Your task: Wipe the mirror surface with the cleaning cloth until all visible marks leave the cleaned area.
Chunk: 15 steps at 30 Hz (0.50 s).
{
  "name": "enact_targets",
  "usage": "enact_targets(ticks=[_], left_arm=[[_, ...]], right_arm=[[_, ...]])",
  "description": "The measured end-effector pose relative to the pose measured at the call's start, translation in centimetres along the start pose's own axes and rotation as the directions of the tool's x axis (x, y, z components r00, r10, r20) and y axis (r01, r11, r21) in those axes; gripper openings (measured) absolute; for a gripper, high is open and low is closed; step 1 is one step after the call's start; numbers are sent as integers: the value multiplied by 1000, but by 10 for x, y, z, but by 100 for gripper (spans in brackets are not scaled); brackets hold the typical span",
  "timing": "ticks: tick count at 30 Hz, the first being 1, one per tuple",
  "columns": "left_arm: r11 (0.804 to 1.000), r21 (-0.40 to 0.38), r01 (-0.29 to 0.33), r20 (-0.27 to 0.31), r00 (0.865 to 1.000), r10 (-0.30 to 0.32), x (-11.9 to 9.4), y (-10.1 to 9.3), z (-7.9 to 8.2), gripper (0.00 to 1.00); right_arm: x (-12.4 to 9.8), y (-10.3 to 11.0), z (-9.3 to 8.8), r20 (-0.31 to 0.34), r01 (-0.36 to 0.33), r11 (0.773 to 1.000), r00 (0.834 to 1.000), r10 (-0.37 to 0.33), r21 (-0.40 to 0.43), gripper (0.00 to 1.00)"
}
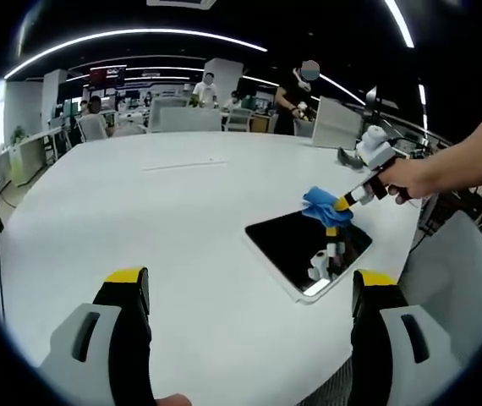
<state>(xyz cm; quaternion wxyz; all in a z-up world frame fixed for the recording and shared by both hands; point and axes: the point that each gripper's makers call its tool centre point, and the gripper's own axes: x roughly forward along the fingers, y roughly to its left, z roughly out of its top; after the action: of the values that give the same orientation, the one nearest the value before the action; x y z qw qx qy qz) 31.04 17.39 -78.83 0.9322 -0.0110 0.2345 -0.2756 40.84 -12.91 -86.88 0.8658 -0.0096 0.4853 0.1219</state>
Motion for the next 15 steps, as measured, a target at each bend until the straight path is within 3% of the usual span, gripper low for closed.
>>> enact_targets(ticks=[15], left_arm=[[999, -18, -29, 23, 999, 30, 1, 8, 7, 99]], right_arm=[[10, -3, 16, -14, 6, 1000, 1000, -6, -20, 0]])
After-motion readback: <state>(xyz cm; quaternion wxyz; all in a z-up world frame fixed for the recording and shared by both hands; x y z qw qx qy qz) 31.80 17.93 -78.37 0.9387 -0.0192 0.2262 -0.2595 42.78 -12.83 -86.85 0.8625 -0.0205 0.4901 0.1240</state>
